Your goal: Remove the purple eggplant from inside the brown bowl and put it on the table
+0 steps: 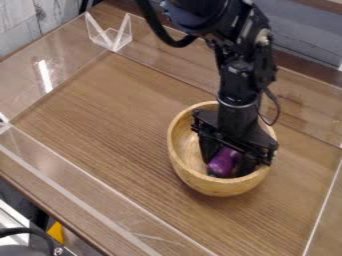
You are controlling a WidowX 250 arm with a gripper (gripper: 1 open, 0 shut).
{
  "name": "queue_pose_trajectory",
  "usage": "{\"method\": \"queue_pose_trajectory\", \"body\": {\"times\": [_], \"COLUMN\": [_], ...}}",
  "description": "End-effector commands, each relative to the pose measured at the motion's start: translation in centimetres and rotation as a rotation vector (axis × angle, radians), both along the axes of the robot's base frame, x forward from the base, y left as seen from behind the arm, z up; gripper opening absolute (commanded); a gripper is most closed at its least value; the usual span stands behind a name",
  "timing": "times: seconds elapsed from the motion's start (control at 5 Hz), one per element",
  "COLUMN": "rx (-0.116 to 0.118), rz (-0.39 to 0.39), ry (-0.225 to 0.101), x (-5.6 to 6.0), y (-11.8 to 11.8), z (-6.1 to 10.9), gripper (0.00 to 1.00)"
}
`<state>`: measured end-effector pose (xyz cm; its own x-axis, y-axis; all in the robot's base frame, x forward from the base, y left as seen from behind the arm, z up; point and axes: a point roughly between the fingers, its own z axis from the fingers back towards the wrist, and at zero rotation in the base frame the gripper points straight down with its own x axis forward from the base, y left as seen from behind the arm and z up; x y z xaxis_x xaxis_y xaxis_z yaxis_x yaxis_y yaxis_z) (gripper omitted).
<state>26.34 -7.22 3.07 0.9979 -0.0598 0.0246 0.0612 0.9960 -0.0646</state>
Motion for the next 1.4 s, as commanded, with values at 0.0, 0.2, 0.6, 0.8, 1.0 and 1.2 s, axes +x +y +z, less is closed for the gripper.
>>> {"method": "queue_pose_trajectory", "body": {"times": [0.0, 0.2, 0.6, 0.8, 1.0, 1.2], "rx": [-0.022, -0.034, -0.049, -0.056, -0.061, -0.062], "rz": [0.005, 0.012, 0.024, 0.029, 0.033, 0.039], "ry": [-0.034, -0.028, -0.019, -0.014, -0.011, -0.010], "x": [0.21, 0.05, -0.23, -0.39, -0.52, -0.68], "y": [-0.25, -0.26, -0.22, -0.19, -0.15, -0.10], "z": [0.94, 0.99, 1.03, 1.10, 1.12, 1.32], "gripper": [0.00, 0.00, 0.00, 0.00, 1.00, 0.00]}}
